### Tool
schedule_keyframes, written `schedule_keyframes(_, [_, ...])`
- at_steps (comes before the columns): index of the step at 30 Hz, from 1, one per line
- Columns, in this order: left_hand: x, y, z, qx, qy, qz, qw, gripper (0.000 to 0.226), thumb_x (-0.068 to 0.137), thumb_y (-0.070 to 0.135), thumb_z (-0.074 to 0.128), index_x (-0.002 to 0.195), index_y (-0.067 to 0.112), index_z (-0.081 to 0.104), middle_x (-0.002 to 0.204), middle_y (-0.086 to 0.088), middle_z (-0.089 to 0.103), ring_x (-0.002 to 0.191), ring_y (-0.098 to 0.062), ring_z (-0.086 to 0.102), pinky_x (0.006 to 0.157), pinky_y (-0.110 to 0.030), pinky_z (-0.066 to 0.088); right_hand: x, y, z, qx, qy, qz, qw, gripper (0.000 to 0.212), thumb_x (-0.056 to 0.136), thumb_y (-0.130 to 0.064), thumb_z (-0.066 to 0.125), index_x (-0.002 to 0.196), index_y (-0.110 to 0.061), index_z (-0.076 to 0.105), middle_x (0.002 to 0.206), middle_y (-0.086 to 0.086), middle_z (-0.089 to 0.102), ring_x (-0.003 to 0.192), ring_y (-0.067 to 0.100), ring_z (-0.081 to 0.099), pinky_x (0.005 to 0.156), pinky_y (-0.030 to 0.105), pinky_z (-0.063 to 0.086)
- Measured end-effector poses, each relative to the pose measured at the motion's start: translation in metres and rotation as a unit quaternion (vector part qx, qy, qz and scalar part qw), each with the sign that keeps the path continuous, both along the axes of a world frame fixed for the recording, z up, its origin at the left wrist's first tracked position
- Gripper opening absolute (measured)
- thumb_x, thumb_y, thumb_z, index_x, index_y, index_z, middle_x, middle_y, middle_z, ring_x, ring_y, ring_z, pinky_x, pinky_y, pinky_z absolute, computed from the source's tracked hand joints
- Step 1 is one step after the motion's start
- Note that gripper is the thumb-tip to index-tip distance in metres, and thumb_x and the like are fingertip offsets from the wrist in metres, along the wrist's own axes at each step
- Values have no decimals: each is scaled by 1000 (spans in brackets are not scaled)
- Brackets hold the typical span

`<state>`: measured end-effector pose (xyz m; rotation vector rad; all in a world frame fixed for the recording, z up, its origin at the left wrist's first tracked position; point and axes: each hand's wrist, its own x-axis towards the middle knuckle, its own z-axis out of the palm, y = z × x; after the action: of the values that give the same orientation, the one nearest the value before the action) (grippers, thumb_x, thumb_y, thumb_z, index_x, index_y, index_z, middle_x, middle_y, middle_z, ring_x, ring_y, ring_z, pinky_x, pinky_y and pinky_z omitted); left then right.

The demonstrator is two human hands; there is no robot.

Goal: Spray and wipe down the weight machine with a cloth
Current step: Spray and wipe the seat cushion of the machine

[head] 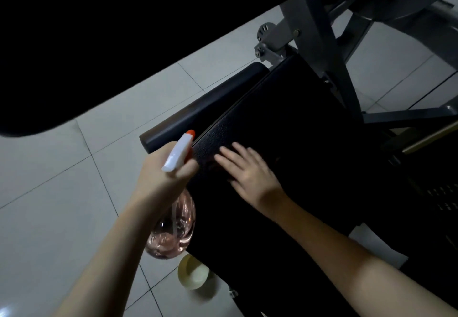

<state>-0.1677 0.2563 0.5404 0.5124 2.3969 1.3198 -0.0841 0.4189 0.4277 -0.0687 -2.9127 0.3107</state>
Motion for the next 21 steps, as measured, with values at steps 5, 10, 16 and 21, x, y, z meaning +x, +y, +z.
schedule_keyframes(5, [-2,5,-5,-18,-12,-25,999,31,66,29,59,83,3,56,65,-6,49,58,-16,43,60,-34,34,-21,34,17,-72,-9,-183,980,67,86,-19,58,147,-24,31,154,-4,27,144,24,20,115,42,11])
schedule_keyframes(10, [-7,11,-6,-46,15,-27,998,42,63,31,57,91,0,59,70,-7,51,62,-15,45,59,-30,34,-30,-7,10,-170,43,-220,960,57,87,-24,47,143,-21,38,150,-1,36,139,25,29,112,43,15])
schedule_keyframes(16, [-20,14,-13,-46,-12,-71,996,34,67,31,56,75,0,48,62,-4,42,58,-14,38,58,-31,31,15,19,-12,3,44,-47,998,63,75,-30,39,138,-24,35,144,-1,46,134,20,31,109,38,20])
schedule_keyframes(21, [-24,16,-13,-37,-44,-97,994,44,71,39,57,79,-3,53,65,-9,49,58,-16,43,59,-32,32,13,-9,-18,-41,36,-176,983,74,70,-24,60,140,-25,34,146,-2,42,136,23,29,111,42,17])
